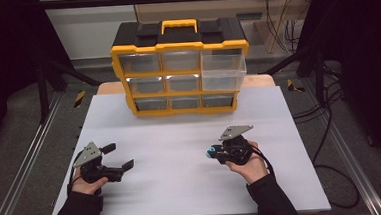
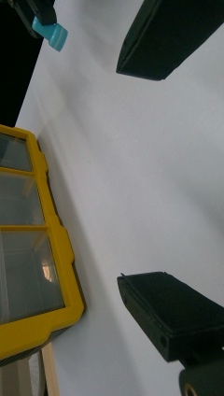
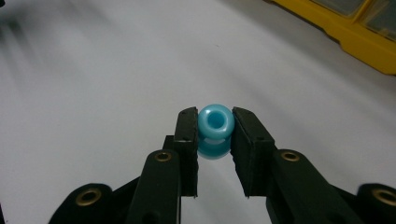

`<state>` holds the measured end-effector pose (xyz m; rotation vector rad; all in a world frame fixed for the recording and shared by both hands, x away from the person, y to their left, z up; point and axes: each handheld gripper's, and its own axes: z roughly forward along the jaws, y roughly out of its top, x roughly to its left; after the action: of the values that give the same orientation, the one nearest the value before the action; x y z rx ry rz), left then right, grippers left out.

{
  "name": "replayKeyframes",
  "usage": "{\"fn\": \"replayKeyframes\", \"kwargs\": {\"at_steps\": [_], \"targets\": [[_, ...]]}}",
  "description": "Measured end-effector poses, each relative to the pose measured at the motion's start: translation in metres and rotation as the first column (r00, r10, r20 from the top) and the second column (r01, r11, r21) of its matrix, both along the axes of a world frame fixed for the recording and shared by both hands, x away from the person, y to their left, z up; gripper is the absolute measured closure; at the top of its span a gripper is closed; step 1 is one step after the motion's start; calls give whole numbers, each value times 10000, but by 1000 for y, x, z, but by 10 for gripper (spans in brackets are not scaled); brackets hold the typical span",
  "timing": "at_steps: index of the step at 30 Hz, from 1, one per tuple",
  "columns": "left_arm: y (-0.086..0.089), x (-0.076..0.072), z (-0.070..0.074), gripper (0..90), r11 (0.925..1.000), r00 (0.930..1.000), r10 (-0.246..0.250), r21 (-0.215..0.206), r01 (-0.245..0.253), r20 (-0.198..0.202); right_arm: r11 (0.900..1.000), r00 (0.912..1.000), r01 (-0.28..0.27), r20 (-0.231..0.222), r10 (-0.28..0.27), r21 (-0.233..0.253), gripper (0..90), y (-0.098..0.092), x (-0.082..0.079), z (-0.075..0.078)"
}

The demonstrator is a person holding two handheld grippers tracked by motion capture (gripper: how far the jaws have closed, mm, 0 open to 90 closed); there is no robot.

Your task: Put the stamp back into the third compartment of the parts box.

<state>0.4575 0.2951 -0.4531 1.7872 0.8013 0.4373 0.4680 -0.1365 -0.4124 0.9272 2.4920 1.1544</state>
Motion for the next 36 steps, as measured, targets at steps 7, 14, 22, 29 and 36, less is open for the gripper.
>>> {"fn": "replayKeyframes", "kwargs": {"at_steps": [7,14,22,29,36], "targets": [[-1,0,0,9,10000,10000,5,40,-4,-12,9999,9997,110,208,-113,124,723,-7,-3,9],[-1,1,0,9,10000,10000,12,31,-12,-18,9993,9989,250,401,-260,271,723,-15,-6,17],[-1,1,-1,10,10000,10000,20,40,-19,-34,9981,9975,370,590,-399,485,723,-23,-9,27],[-1,1,0,10,10000,10000,-4,27,4,-9,9972,9959,487,734,-528,566,723,-27,-11,33],[-1,0,0,10,10000,10000,11,39,-11,8,9969,9946,516,868,-565,586,723,-28,-13,40]]}}
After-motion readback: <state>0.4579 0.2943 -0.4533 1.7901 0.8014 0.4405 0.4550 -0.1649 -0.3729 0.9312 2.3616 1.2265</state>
